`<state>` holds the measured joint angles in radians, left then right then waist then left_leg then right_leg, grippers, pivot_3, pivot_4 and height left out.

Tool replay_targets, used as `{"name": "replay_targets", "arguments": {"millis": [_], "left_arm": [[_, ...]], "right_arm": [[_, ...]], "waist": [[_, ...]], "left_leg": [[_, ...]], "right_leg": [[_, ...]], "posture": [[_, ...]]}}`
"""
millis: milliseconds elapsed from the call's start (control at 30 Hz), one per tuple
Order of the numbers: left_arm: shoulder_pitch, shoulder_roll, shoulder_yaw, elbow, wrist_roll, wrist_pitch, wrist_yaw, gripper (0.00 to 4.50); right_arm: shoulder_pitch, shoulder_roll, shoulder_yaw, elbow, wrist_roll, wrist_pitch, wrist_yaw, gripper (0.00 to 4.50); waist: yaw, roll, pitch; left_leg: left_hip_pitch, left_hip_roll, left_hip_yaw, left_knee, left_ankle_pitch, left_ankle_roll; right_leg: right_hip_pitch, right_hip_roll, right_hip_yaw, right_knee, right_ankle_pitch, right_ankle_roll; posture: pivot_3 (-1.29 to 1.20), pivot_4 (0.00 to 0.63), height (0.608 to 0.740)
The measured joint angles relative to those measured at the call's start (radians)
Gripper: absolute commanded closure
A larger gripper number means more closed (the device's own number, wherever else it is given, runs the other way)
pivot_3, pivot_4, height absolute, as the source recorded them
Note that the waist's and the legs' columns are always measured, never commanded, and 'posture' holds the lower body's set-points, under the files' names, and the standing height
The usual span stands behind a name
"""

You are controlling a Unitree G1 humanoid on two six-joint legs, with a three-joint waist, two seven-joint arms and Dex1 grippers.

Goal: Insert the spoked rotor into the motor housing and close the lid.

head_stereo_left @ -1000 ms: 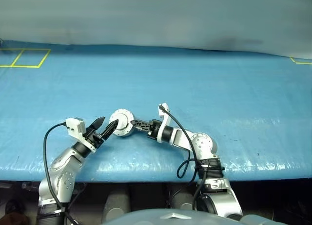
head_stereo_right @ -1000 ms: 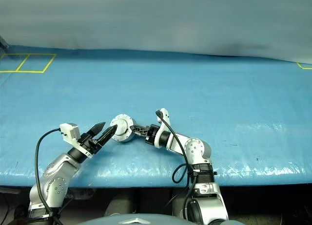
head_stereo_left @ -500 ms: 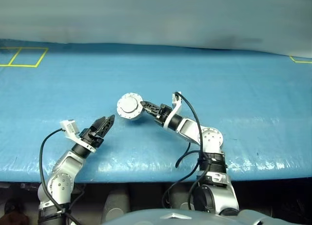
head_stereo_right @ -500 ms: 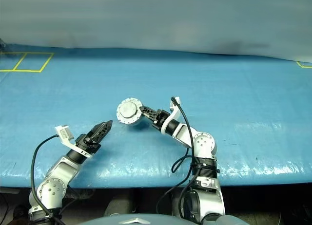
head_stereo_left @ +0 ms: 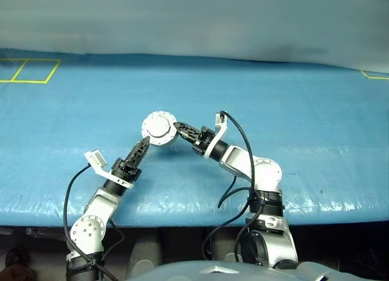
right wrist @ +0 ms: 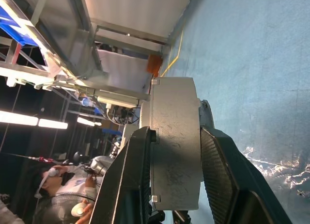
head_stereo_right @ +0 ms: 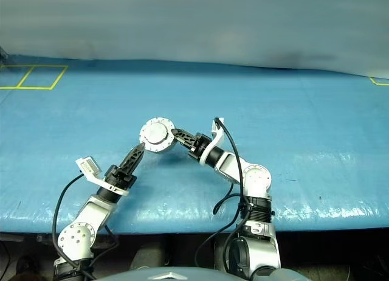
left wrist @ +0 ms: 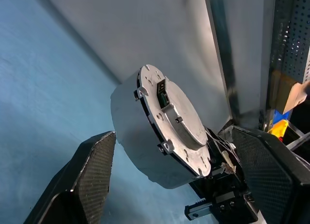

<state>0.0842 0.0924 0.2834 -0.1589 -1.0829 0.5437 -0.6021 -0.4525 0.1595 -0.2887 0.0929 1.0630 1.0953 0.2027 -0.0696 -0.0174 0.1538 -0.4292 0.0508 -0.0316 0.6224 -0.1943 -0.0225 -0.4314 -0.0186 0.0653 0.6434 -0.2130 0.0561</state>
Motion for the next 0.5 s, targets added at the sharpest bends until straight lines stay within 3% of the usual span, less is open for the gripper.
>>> {"name": "replay_targets", "arguments": {"millis": [500], "left_arm": [[-0.123,-0.059,-0.012,0.056,-0.015,-0.005,-0.006,0.37]], "right_arm": [[0.025,-0.001,0.026,-0.097,0.045,-0.003,0.0,3.3]], "waist": [[0.001,0.0,0.0]], "left_leg": [[0.0,0.0,-0.001,0.001,0.0,0.0]], "right_leg": [[0.001,0.0,0.0,0.0,0.0,0.001]], "posture": [[0.0,0.15,0.74]]}}
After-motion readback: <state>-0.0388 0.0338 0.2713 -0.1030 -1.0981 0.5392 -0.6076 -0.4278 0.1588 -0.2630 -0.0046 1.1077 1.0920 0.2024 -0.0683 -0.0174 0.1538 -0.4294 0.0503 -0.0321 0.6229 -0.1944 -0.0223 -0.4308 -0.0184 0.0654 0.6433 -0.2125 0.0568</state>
